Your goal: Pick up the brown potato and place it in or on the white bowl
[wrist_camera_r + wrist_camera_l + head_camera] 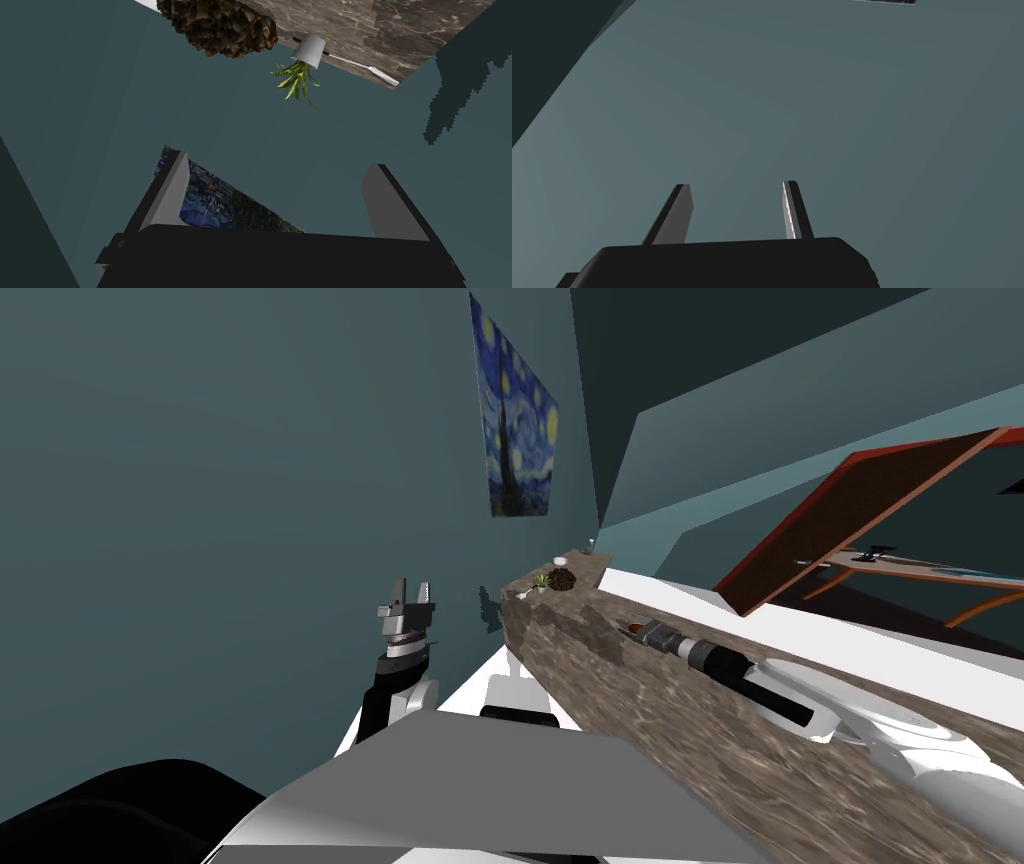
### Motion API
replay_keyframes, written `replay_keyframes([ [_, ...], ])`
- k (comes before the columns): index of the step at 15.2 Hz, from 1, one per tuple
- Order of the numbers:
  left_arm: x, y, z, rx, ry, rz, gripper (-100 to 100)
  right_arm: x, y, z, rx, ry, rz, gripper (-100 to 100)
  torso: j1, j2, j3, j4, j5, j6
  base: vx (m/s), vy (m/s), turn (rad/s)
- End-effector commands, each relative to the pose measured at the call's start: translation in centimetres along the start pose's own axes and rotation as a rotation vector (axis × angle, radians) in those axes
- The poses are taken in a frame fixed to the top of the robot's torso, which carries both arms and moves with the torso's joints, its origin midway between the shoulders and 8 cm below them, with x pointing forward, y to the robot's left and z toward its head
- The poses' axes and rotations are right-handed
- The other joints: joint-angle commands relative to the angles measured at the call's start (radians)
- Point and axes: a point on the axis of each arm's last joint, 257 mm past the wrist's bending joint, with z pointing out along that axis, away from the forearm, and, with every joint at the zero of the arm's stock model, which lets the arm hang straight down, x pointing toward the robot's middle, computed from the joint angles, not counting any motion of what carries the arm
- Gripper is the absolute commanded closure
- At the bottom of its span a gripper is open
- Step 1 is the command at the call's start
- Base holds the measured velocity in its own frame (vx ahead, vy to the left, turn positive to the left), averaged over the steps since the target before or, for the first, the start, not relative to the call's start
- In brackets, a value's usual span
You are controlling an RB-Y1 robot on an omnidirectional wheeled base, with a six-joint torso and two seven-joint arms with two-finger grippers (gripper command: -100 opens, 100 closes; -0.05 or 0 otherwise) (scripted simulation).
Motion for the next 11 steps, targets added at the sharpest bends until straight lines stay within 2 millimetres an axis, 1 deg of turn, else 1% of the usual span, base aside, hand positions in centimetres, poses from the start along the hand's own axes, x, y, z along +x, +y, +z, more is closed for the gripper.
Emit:
replay_keyframes([
  [1,0.0,0.0,0.0,0.0,0.0,0.0,0,2.5,-1.8,-1.1,0.028,0.074,-0.055,-100,0.0,0.0,0.0,0.0,0.0,0.0,0.078,0.031,0.067],
  [2,0.0,0.0,0.0,0.0,0.0,0.0,0,2.5,-1.8,-1.1,0.028,0.074,-0.055,-100,0.0,-0.001,0.0,0.0,0.0,0.0,0.059,0.024,0.021],
  [3,0.0,0.0,0.0,0.0,0.0,0.0,0,4.3,-3.0,-2.1,0.041,0.134,-0.104,-100,0.0,0.0,0.0,0.0,0.0,0.0,0.065,0.021,0.031],
  [4,0.0,0.0,0.0,0.0,0.0,0.0,0,4.5,-3.1,-2.2,0.044,0.136,-0.103,-100,0.0,0.0,0.0,0.0,0.0,0.0,0.061,0.014,0.031],
  [5,0.0,0.0,0.0,0.0,0.0,0.0,0,6.0,-4.1,-3.1,0.05,0.189,-0.151,-100,-0.001,0.0,0.0,0.0,0.0,0.0,0.061,0.018,0.05],
  [6,0.0,0.0,0.0,0.0,0.0,0.0,0,6.4,-4.4,-3.3,0.057,0.197,-0.149,-100,-0.001,0.0,0.0,0.0,0.0,0.0,0.06,0.017,0.051],
  [8,0.0,0.0,0.0,0.0,0.0,0.0,0,10.0,-6.6,-5.8,0.077,0.313,-0.229,-100,-0.001,0.0,0.0,0.0,-0.001,0.0,0.081,0.018,0.061],
  [9,0.0,0.0,0.0,0.0,0.0,0.0,0,10.0,-6.6,-5.8,0.077,0.313,-0.229,-100,-0.001,-0.001,0.0,0.0,0.0,0.001,0.105,0.011,0.025],
  [10,0.0,0.0,0.0,0.0,0.0,0.0,0,11.5,-7.3,-6.9,0.08,0.364,-0.264,-100,-0.001,-0.002,-0.001,0.0,0.0,0.0,0.105,0.016,0.027],
  [11,0.0,0.0,0.0,0.0,0.0,0.0,0,11.7,-7.5,-7.1,0.083,0.368,-0.263,-100,-0.001,-0.002,-0.001,-0.001,0.0,0.0,0.092,0.009,0.026],
])
